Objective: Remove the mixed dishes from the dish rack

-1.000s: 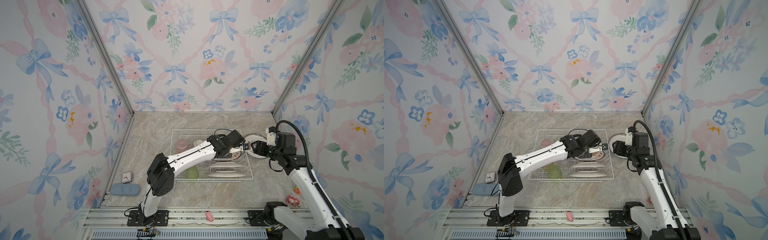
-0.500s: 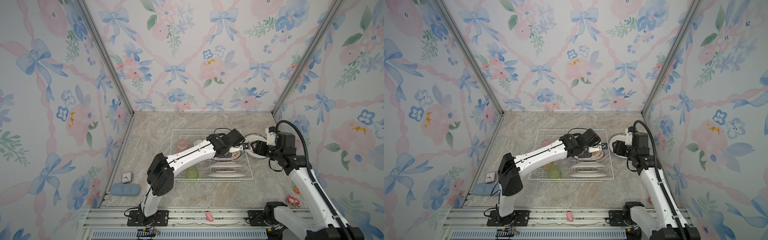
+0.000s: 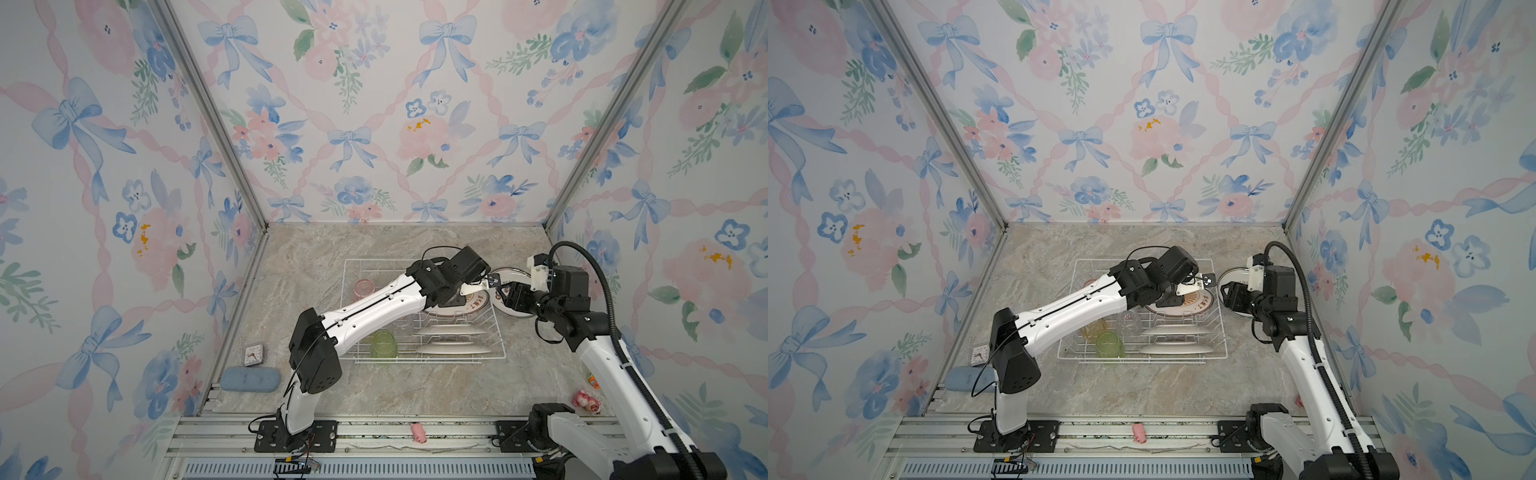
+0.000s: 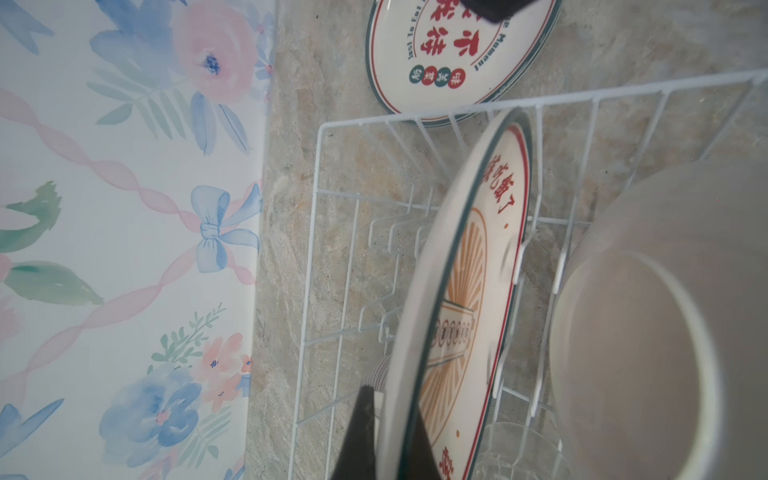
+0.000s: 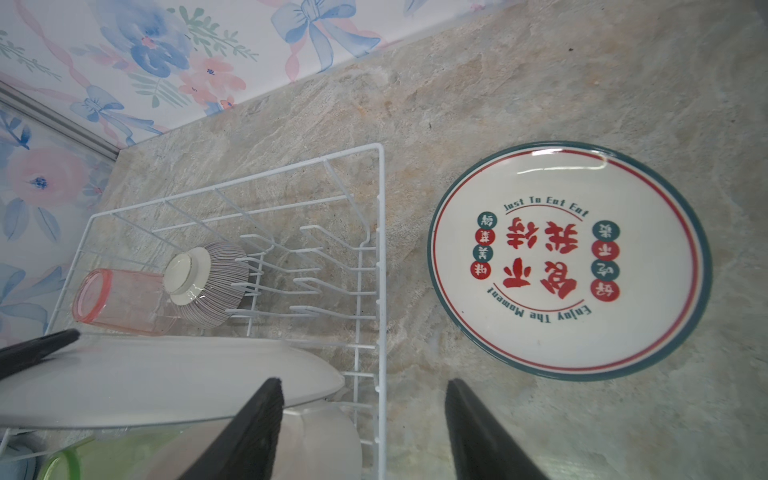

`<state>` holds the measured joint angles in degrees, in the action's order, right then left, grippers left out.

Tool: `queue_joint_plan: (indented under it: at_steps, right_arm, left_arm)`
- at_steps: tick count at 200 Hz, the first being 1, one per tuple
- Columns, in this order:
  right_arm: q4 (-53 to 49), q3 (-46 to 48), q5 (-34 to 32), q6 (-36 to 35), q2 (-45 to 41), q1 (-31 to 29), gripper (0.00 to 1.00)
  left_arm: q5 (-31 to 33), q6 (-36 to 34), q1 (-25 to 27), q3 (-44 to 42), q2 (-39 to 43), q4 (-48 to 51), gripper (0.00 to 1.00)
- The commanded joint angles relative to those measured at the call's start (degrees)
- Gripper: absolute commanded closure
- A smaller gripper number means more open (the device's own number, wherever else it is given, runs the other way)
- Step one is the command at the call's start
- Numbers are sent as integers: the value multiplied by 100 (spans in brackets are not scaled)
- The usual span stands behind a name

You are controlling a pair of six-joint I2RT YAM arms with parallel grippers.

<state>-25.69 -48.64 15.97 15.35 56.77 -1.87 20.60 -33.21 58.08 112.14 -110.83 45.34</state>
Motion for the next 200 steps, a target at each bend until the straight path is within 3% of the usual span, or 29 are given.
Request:
queue_joint_plan:
  at_steps: [1, 45, 95, 200]
  right_arm:
    - [243, 142, 358, -69, -144, 55, 35]
    - [620, 348, 844, 92, -352, 279, 36]
    - [1555, 866, 1995, 704, -727, 1089, 37]
    - [2749, 1299, 3169, 1050, -494, 1093, 39]
  left_arm:
    - [-111, 101, -60, 246, 338, -184, 100]
    - [-221, 315, -146, 298, 387, -181, 100]
    - [-769, 624, -461, 313, 550, -184, 100]
    - [-1518, 968, -824, 519, 665, -225, 100]
